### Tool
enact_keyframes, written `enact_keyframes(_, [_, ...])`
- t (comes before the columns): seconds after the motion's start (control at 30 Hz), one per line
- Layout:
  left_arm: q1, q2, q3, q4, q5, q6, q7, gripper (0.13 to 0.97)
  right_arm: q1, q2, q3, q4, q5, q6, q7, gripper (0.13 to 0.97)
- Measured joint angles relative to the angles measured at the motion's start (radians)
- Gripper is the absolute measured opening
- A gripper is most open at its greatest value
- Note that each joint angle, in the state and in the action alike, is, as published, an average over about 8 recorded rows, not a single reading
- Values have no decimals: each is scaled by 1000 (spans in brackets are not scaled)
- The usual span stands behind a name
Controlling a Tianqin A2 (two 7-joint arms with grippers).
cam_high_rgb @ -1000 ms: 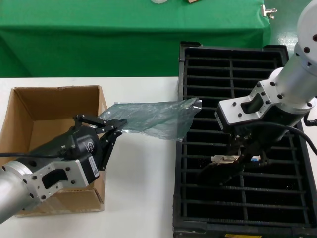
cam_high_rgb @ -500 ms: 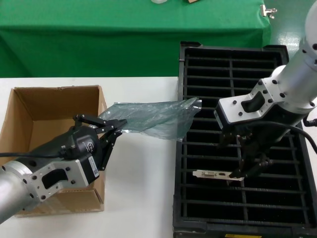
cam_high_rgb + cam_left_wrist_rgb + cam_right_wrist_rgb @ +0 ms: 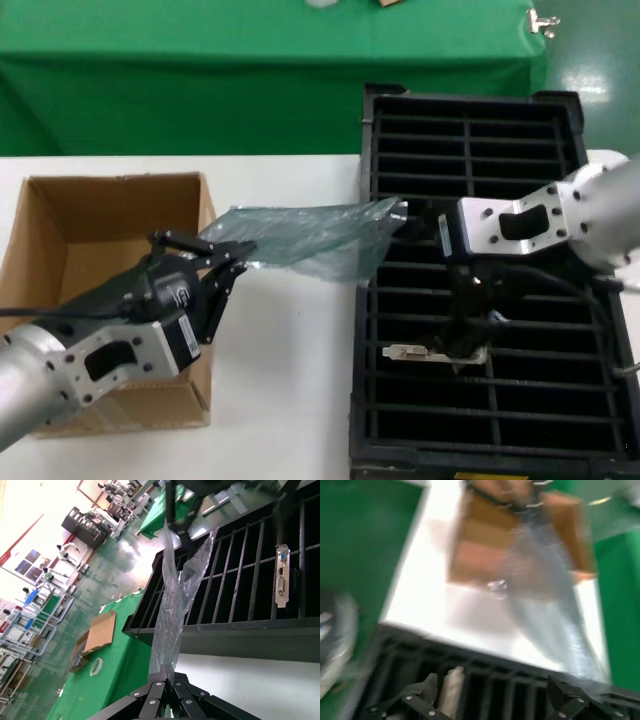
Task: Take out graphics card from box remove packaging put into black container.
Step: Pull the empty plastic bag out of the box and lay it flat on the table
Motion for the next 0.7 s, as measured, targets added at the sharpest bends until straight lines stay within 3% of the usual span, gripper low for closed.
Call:
enact_keyframes(0.07, [0,0,0,0,0,0,0,139,-86,16,64,35,-46,87,32,640])
enact_keyframes(0.23, [0,0,0,0,0,0,0,139,-309,28,208,112,-200,310,185,749])
enact_keyframes(0.43, [0,0,0,0,0,0,0,139,-576,-36,386,160,-395,575,365,842])
enact_keyframes(0.7, [0,0,0,0,0,0,0,139,-861,-227,679,173,-469,865,279,928])
